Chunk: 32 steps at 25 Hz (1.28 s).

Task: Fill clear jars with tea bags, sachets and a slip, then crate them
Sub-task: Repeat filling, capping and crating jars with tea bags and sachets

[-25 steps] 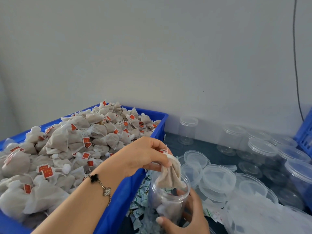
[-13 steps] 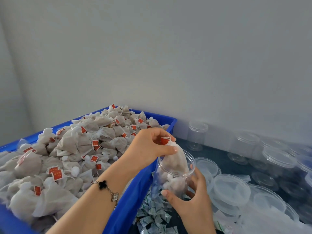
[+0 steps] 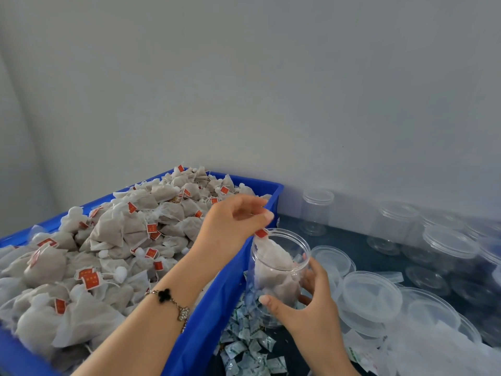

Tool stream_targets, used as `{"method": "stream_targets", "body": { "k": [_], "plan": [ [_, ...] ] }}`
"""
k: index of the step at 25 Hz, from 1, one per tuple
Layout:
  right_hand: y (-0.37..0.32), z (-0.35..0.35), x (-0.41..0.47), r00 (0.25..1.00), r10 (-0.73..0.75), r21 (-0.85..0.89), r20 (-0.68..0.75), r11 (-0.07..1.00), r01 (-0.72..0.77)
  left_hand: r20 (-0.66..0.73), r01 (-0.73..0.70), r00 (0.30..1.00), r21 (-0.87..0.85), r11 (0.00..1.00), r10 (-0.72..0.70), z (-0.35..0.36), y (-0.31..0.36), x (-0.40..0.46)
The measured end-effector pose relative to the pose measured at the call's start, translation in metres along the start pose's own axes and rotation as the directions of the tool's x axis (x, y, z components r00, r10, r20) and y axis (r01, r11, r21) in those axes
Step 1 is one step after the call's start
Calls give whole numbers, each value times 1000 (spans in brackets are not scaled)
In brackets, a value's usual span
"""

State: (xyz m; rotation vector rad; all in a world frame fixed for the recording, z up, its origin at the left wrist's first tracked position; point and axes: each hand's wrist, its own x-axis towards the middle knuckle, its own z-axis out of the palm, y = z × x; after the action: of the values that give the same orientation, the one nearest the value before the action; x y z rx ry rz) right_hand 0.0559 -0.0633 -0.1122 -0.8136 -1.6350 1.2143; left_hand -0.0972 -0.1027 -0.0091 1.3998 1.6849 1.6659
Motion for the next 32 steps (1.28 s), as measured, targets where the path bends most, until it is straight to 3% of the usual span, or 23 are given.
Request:
{"method": "stream_targets", "body": {
  "k": [2, 4, 7, 10, 16, 19, 23, 26, 29, 30, 31, 32],
  "plan": [
    [-2, -2, 0, 1000, 8, 5, 6, 1000, -8, -105, 53, 993, 84, 995, -44, -4, -2, 3],
    [-5, -3, -1, 1000, 8, 16, 4, 1000, -8, -114, 103, 990, 134, 986, -88, -6, -3, 5],
    [-10, -6, 1, 1000, 7, 46, -20, 999, -6, 174, 66, 980, 148, 987, -92, -3, -2, 2],
    [-15, -8, 2, 999, 18, 77, -37, 997, -16, 424, -16, 903, 200, 980, -72, 6, -10, -3],
    [-17, -7, 2, 1000, 9, 58, -22, 998, -8, 420, -97, 907, 277, 956, -30, 13, -20, -4],
    [-12, -8, 3, 1000, -12, 52, -18, 999, 13, 490, -140, 872, 271, 952, -11, 10, -15, -3],
    [-2, -11, 5, 1000, -28, -6, -7, 1000, 28, 523, -181, 846, 464, 867, -103, 9, -16, -5],
    [-2, -13, 5, 1000, -6, -16, -26, 1000, 6, 363, -184, 931, 382, 906, 35, 9, -8, -6],
    [-5, -14, 6, 999, -7, -43, -49, 999, 5, -65, -50, 995, 314, 948, 74, 1, -10, 3],
    [-6, -16, 6, 998, -13, -44, -54, 999, 10, -182, 26, 982, 417, 909, 55, -5, -15, 6],
    [-5, -17, 7, 998, -19, -41, -59, 999, 16, -260, 146, 965, 599, 787, 19, -12, -22, 10],
    [-5, -17, 7, 997, -21, -36, -68, 999, 19, -293, 279, 954, 798, 534, -60, -21, -34, 15]
  ]
}}
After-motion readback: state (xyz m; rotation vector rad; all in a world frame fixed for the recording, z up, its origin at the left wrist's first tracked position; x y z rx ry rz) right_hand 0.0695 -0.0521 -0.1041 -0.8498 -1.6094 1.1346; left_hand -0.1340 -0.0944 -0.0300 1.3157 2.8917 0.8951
